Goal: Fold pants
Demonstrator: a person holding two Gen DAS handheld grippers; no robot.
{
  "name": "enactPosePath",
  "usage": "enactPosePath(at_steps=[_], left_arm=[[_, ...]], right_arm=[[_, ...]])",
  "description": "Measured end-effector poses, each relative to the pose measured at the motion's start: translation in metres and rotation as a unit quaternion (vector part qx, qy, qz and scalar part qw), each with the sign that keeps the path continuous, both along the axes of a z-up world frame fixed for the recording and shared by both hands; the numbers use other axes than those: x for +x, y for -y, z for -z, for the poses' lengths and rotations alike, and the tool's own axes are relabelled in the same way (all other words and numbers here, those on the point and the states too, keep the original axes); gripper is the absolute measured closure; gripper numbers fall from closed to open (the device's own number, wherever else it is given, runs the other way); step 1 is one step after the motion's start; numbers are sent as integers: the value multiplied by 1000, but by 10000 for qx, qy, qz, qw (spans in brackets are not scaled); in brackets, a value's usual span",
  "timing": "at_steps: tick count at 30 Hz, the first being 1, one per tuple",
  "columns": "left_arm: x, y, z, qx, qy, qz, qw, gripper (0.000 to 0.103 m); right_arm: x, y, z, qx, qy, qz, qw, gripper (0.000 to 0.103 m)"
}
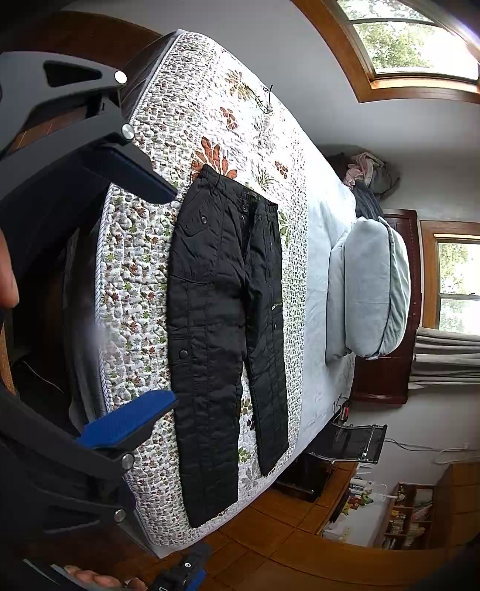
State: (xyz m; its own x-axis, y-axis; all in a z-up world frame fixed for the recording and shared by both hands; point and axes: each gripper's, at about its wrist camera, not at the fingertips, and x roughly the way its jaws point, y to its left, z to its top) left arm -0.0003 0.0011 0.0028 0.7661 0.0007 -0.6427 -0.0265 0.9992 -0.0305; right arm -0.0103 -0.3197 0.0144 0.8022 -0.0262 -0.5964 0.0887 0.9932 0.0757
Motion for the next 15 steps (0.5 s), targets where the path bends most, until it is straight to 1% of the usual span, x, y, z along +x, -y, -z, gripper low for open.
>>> enactPosePath(at_steps=[11,15], left_arm=[[2,1,-1,19,3,15,10000,3],[6,1,2,3,-50,95,9999,3]], right_arm=[[1,1,-1,-30,6,-2,10000,3],[1,1,0,-60,-15,-16,10000,3]])
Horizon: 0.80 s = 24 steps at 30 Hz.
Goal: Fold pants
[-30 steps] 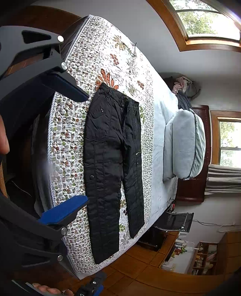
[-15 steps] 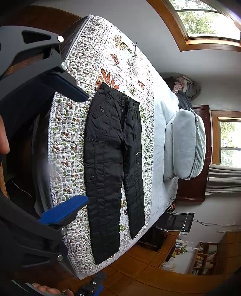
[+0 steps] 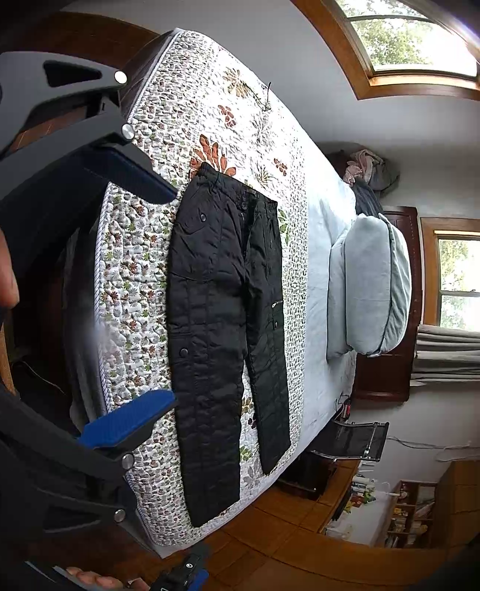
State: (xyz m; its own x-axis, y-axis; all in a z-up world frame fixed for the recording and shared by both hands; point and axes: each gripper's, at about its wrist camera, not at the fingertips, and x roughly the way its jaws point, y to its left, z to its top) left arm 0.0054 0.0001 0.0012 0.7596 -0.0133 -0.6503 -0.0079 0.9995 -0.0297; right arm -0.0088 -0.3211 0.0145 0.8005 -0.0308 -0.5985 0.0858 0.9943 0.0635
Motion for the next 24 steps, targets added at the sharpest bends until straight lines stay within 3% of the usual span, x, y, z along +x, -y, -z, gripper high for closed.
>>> enactPosePath(at_steps=[10,13,16,18,20,22,24], left_arm=[[42,-25,11,-267,-355,272,9986,3],[55,-38,19,-416,-304,394,9979,3],[80,-72,36,-839,-504,625,9932,3],[105,-108,52,-1185,-797,496,9885,3],[126,-138,64,-1264,-1030,280,9862,3],[151,-171,78,-1290,-1279,105,9833,3],[178,-211,98,-1736,-1590,-158,9718,3]], right_arm=[[14,28,2,-348,-68,19,9994,3],[21,47,10,-194,-143,-27,9997,3],[37,82,29,234,-379,-128,9989,3],[52,113,44,710,-604,-203,9954,3],[68,148,59,1163,-801,-86,9899,3],[84,182,75,1701,-1008,26,9803,3],[101,216,94,2248,-1244,148,9663,3]])
